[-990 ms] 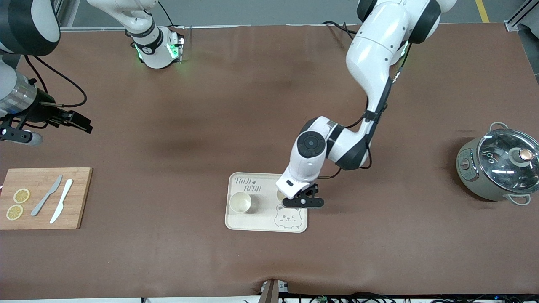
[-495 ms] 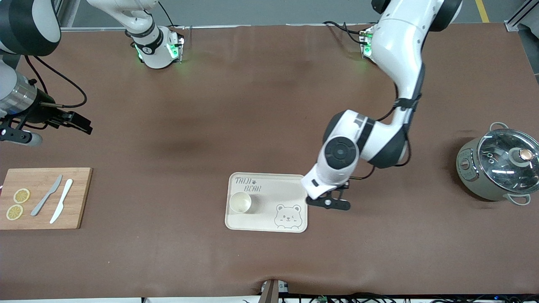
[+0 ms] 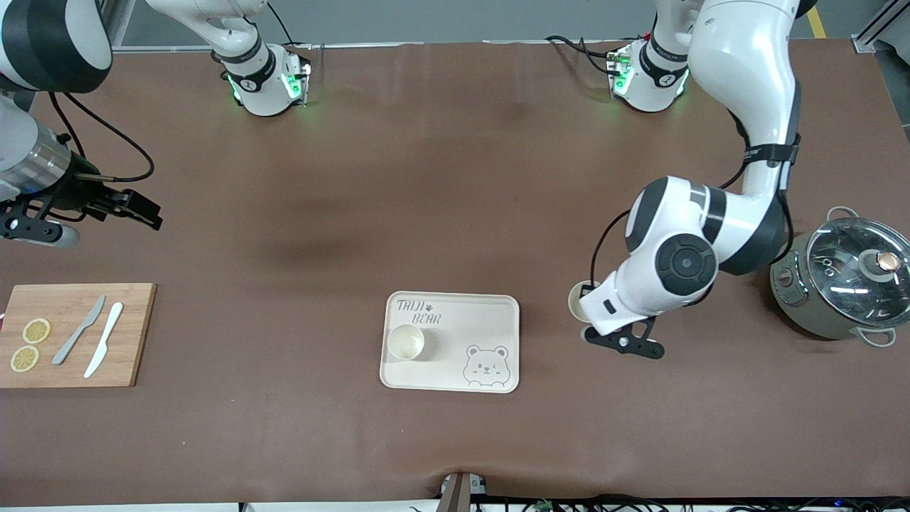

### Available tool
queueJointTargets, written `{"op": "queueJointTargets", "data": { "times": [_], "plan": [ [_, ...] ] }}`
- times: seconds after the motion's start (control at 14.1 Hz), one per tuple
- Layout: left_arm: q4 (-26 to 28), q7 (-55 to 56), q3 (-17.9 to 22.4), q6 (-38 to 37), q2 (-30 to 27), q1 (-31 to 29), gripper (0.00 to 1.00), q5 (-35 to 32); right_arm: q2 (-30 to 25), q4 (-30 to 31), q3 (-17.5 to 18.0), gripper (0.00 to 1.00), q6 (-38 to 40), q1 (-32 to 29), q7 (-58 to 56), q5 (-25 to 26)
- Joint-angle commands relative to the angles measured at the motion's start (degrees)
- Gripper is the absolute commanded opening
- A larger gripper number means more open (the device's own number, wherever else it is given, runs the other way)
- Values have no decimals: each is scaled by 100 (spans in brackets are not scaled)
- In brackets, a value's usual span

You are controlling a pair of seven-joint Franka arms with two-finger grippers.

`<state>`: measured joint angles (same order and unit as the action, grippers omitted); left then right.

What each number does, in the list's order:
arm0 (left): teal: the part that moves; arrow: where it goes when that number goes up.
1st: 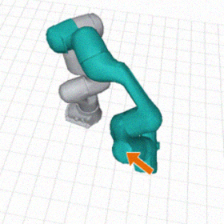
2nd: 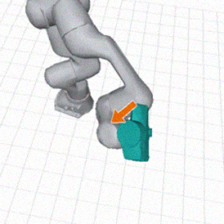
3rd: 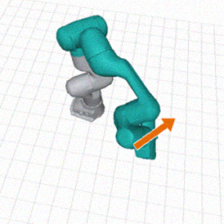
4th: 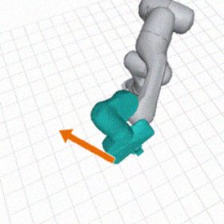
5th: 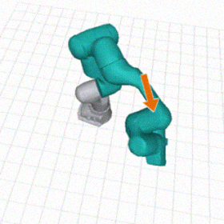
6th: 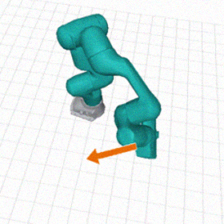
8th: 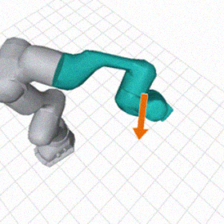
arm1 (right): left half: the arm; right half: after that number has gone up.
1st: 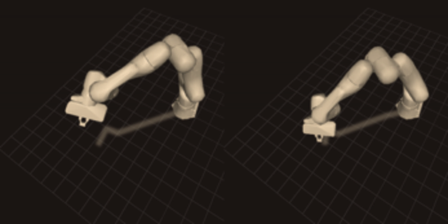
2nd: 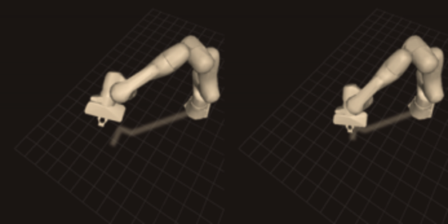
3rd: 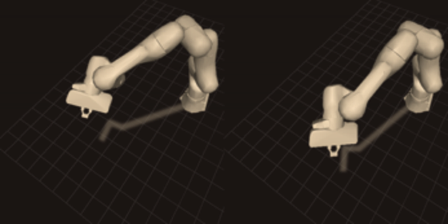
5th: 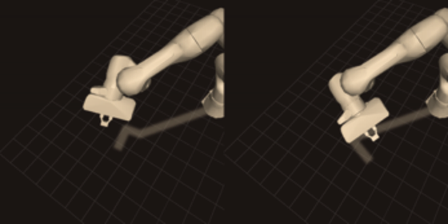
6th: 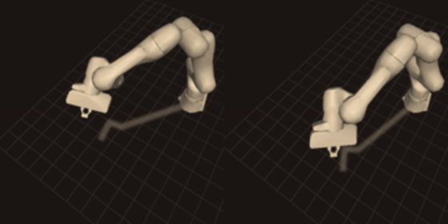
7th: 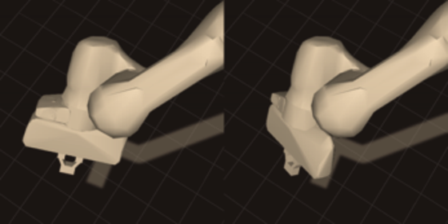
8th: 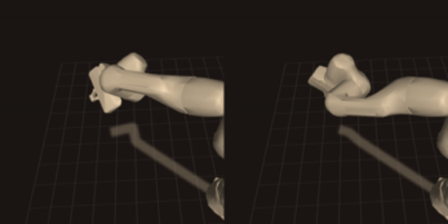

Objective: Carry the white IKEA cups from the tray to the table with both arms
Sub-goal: 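Carry the cup toward the pot while the right gripper reaches the tray, then set the cup beside the pot while the right gripper nears the cup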

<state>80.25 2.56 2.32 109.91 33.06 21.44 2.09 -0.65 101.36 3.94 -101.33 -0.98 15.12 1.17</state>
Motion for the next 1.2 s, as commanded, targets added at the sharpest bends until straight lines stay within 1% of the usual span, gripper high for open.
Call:
{"op": "queueJointTargets", "data": {
  "times": [0.0,0.07,0.14,0.42,0.64,0.78,0.92,0.99,1.06,1.13],
  "plan": [
    [1734,-517,-117,1247,-975,-332,0,221,205,-160,1,100,-245,623,1077,15],
    [2131,-789,-118,1617,-1134,-447,0,326,363,-248,1,100,-377,869,1490,23],
    [2405,-1070,-126,1821,-1257,-570,0,449,556,-396,1,100,-466,1124,1964,32],
    [3003,-1766,-135,2007,-1618,-948,0,494,1320,-985,-7,100,-677,1810,3161,102],
    [3749,-2127,-135,2568,-1934,-1124,0,564,1865,-1285,-7,100,-931,2171,3716,68],
    [4251,-2460,-135,3043,-2066,-1239,0,687,2129,-1373,-7,100,-1204,2295,4112,85],
    [4673,-2785,-144,3517,-2111,-1361,0,836,2358,-1443,1,100,-1275,2383,3817,76],
    [4832,-2952,-144,3676,-2128,-1397,0,924,2464,-1566,1,100,-1275,2409,3136,33],
    [4955,-3076,-135,3773,-2163,-1441,0,994,2508,-1645,1,100,-1275,2479,2685,-3],
    [5052,-3199,-144,3818,-2198,-1519,0,1030,2535,-1672,1,100,-1301,2497,2655,-12]
  ]
}}
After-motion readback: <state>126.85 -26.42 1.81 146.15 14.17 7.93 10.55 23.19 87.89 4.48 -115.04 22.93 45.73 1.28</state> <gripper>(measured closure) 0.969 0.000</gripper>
